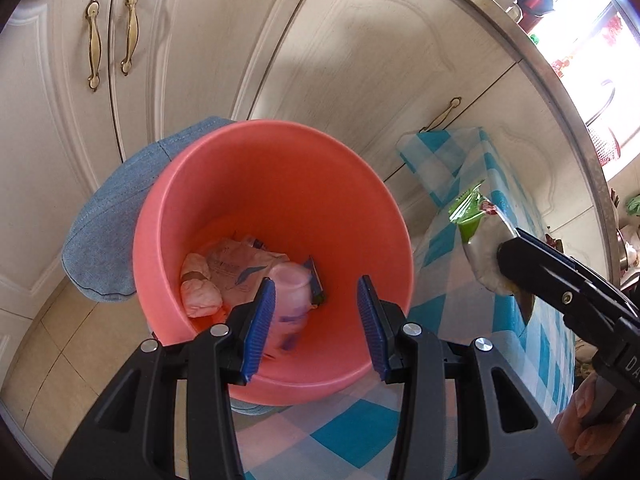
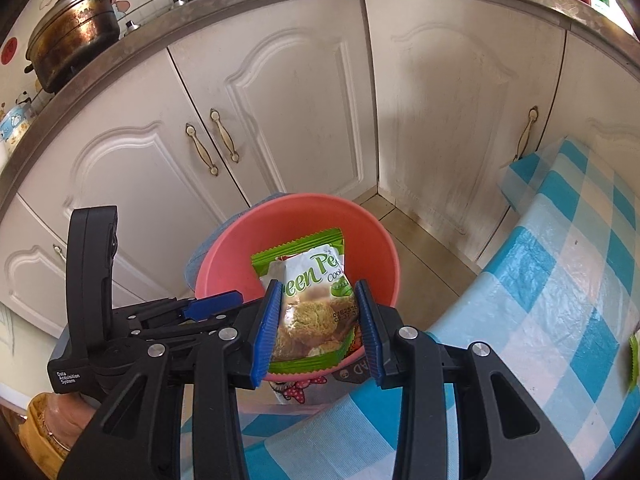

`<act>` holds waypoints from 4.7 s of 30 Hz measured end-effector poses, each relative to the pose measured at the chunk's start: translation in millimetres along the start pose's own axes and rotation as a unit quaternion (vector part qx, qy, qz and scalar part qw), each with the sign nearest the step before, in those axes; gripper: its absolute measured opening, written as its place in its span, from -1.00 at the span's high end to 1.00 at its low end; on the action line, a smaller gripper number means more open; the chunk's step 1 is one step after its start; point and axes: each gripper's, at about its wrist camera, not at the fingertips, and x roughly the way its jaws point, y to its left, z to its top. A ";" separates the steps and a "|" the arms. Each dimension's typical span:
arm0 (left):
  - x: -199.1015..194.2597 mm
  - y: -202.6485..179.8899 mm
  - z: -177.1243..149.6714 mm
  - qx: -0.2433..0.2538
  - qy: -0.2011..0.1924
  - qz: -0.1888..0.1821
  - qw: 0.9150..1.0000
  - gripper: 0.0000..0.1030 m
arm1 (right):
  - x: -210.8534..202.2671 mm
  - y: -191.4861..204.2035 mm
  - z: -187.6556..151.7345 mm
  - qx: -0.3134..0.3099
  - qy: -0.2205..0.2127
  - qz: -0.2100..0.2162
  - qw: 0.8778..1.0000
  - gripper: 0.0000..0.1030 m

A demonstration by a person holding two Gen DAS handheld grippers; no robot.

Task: Collect trash
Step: 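Carry the bottle and green pea bag to the red bucket and release, then move both open tools back over the table toward the potatoes and wrapper, then grasp the white-green snack wrapper with the left gripper while the right grasps the large brown potato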

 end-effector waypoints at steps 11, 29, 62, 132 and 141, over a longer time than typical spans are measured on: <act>3.8 11.1 0.2 -0.007 0.001 0.016 1.000 0.15 | 10.9 -0.2 -3.2 0.014 0.002 0.009 1.000 -0.34; -17.2 -2.2 6.2 -0.007 -0.012 0.049 0.999 -0.71 | -57.0 -48.0 -29.3 0.091 -0.080 -0.036 0.992 -0.73; -18.2 -166.4 -24.6 0.161 -0.008 0.002 0.987 -0.74 | -174.1 -188.4 -113.6 0.235 -0.181 -0.040 0.954 -0.81; 100.7 -375.4 -62.8 0.425 0.031 -0.079 0.901 0.13 | -131.4 -356.7 -101.4 0.219 -0.079 -0.107 0.967 -0.20; 69.8 -350.1 -90.9 0.417 0.041 -0.095 0.903 0.15 | -143.8 -317.1 -127.2 0.210 -0.076 -0.104 0.969 -0.20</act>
